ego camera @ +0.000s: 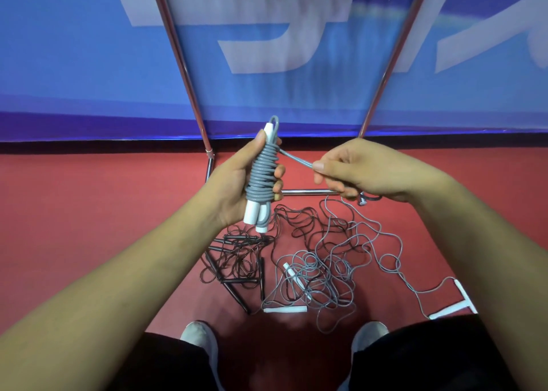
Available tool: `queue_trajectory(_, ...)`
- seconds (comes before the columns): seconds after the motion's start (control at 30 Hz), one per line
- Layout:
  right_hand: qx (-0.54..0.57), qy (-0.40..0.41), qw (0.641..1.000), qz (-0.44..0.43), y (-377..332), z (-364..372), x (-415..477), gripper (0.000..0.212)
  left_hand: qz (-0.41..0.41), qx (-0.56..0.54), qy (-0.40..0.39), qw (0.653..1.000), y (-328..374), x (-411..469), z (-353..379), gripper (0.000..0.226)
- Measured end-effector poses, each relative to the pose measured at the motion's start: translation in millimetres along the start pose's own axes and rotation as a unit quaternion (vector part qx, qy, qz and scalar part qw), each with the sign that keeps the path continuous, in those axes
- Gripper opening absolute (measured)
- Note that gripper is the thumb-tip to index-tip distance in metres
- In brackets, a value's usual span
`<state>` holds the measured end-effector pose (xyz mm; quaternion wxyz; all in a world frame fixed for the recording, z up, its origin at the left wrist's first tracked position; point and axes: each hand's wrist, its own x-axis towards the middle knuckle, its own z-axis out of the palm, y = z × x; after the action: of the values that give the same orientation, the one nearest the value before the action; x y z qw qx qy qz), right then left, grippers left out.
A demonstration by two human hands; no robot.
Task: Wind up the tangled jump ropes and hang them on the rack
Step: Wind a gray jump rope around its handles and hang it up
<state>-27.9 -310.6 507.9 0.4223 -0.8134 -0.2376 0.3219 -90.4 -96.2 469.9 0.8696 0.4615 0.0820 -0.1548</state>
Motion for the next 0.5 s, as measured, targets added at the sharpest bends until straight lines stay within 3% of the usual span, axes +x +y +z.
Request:
queue_trajectory(0.13, 0.038, -0.009, 0.999, 0.01, -2.4, 2.5, -2.4, 0.027, 0.007, 0.0, 0.032, 0.999, 8.3, 1.0, -6.8, 0.026)
queue_trajectory(0.33, -0.085, 0.078, 0.993, -0.039, -18.7, 7.8, -4.0, 0.027, -0.018, 0.008, 0.089, 0.996, 15.4, 5.8, -16.9, 0.024)
queue_trajectory(0.5, -0.166, 0.055, 0.982, -0.077, -26.4, 13.5, -10.2, 0.019, -0.022, 0.123, 0.127, 0.984, 4.8, 8.5, -21.0, 0.016)
